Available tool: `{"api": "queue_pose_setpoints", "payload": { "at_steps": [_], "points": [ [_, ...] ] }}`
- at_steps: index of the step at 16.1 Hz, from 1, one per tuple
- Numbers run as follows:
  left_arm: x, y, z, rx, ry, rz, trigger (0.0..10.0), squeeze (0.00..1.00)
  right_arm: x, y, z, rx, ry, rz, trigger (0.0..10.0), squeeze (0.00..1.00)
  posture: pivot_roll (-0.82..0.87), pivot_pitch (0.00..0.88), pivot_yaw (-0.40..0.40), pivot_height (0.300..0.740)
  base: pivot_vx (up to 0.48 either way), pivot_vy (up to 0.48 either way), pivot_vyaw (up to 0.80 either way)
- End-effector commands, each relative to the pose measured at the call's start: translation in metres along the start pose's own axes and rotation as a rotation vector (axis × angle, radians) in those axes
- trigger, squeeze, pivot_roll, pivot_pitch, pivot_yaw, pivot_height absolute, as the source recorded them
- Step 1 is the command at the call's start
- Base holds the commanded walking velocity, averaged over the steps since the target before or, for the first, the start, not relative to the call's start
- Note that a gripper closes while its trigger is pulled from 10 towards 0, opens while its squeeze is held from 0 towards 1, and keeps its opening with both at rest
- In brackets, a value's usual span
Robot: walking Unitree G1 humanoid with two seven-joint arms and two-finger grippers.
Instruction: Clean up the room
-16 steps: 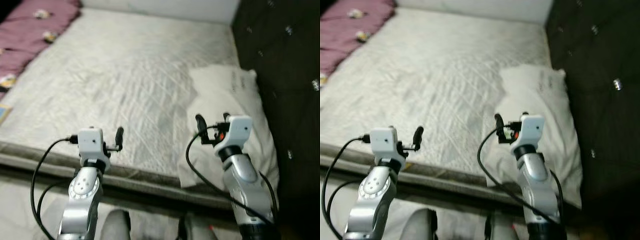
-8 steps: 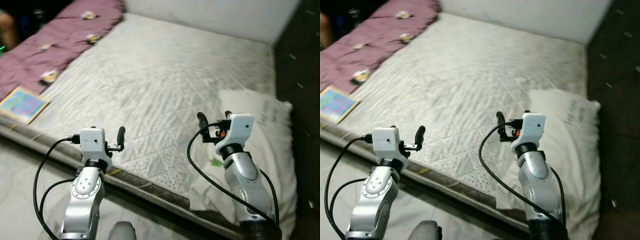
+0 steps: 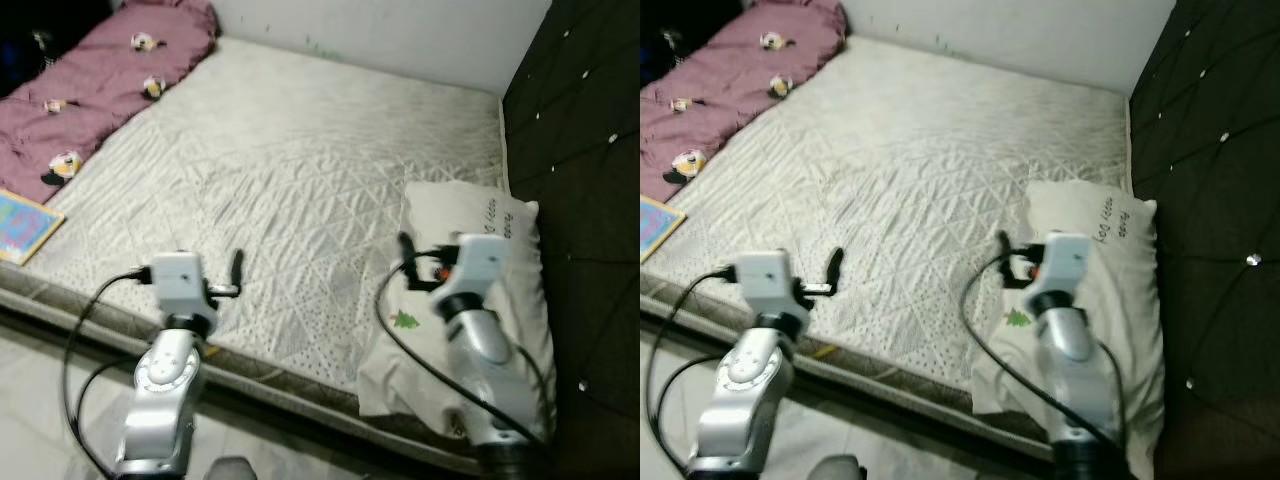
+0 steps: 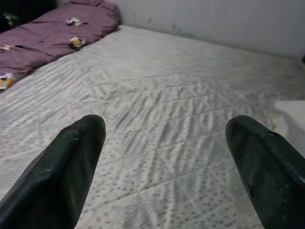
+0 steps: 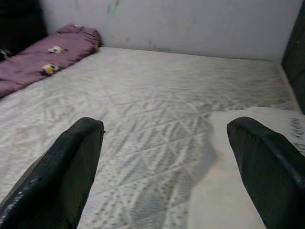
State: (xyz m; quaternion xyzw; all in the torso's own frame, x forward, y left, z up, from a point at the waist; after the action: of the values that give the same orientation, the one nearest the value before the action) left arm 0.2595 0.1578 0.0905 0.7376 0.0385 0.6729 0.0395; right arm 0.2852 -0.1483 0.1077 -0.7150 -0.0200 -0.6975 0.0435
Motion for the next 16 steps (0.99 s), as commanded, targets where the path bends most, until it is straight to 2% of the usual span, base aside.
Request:
{"api": "queue_pose_setpoints", "payload": {
  "at_steps": [1,3,9,16],
  "points": [
    [-0.0013,0.0047,0.0006,-0.012,-0.012,-0.01,10.0,0.0,-0.0023,0.0088,-0.0019,-0.027,-0.017,-0.006,10.0,0.0,0.02,0.0,-0.023,0.74,0.0,0.0,-0.8],
    [-0.0015,0.0051,0.0004,-0.015,-0.013,-0.011,10.0,0.0,-0.0029,0.0093,-0.0021,-0.028,-0.019,-0.005,10.0,0.0,0.02,0.0,-0.023,0.74,0.0,0.0,-0.8],
    [-0.0014,0.0046,-0.002,-0.017,-0.022,-0.014,10.0,0.0,-0.0049,0.0103,-0.0043,-0.034,-0.03,-0.004,10.0,0.0,0.02,0.0,-0.022,0.74,0.0,0.299,-0.77],
    [-0.0015,0.0057,-0.0027,-0.02,-0.027,-0.014,10.0,0.0,-0.0122,0.0141,-0.0055,-0.052,-0.081,0.015,10.0,0.0,0.02,0.0,-0.024,0.74,0.0,0.431,-0.06]
  ]
}}
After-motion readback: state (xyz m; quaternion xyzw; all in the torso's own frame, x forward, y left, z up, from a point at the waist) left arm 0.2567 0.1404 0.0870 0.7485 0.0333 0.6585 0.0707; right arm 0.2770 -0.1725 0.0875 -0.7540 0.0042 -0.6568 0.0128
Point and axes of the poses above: a point about 5 cm out from each wrist's last joint towards the gripper, its own z axis pointing out of the wrist towards the gripper, its own x axis along the axis of the wrist's last joint, y = z × x, the point moved 1 cm from there along z, pointing out of the wrist towards the gripper, and after that the axes turned 4 degrees about -z, right-handed, at the moved point
